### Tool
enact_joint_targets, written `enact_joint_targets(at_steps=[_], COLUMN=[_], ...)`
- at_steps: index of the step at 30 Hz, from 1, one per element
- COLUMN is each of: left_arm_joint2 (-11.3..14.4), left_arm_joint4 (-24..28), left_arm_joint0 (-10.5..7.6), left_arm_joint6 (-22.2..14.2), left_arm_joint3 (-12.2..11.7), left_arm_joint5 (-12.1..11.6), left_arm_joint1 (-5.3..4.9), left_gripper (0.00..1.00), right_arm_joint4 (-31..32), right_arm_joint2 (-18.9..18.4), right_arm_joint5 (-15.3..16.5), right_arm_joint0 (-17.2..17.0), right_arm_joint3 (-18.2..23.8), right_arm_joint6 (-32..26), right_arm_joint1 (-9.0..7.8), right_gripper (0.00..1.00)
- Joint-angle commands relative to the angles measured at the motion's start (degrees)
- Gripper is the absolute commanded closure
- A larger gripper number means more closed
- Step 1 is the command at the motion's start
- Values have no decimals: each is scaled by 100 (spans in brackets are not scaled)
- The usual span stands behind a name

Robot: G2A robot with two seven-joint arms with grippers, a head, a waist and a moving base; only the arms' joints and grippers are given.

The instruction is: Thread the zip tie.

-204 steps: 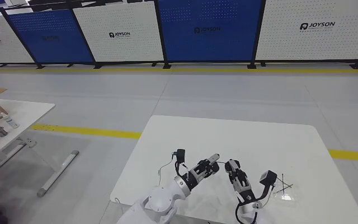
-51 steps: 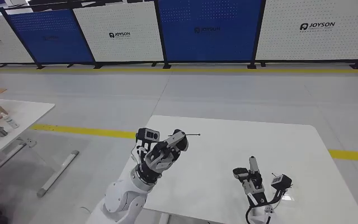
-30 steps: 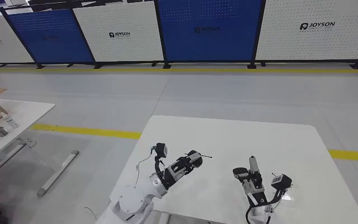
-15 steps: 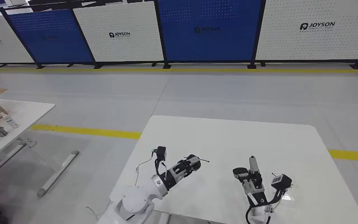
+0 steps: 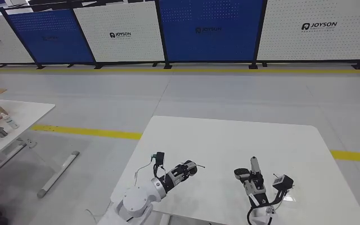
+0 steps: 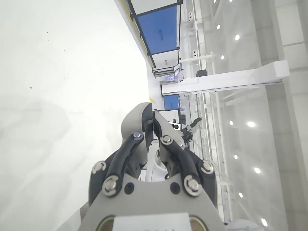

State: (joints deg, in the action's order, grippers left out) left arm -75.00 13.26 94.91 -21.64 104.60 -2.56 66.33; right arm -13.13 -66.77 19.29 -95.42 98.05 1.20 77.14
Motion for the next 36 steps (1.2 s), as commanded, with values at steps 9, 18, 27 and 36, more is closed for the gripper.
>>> enact_joint_targets(at_steps=[9, 18, 27, 36], left_arm_joint2=[-410, -436, -374, -405], left_arm_joint4=[820, 883, 780, 1153], left_arm_joint0=[452, 489, 399, 338], left_arm_joint6=[65, -16, 71, 28], left_arm_joint3=[1182, 1206, 1331, 1648], left_arm_joint5=[-1692, -1692, -1692, -1692], left_arm_joint1=[24, 31, 42, 164], left_gripper=[100, 100, 100, 100], right_arm_joint4=[0, 0, 0, 0], right_arm_joint2=[0, 0, 0, 0], right_arm_joint5=[0, 0, 0, 0], right_arm_joint0=[0, 0, 0, 0], right_arm_joint3=[0, 0, 0, 0], right_arm_joint6=[0, 0, 0, 0], right_arm_joint1=[0, 0, 0, 0], right_gripper=[0, 0, 0, 0])
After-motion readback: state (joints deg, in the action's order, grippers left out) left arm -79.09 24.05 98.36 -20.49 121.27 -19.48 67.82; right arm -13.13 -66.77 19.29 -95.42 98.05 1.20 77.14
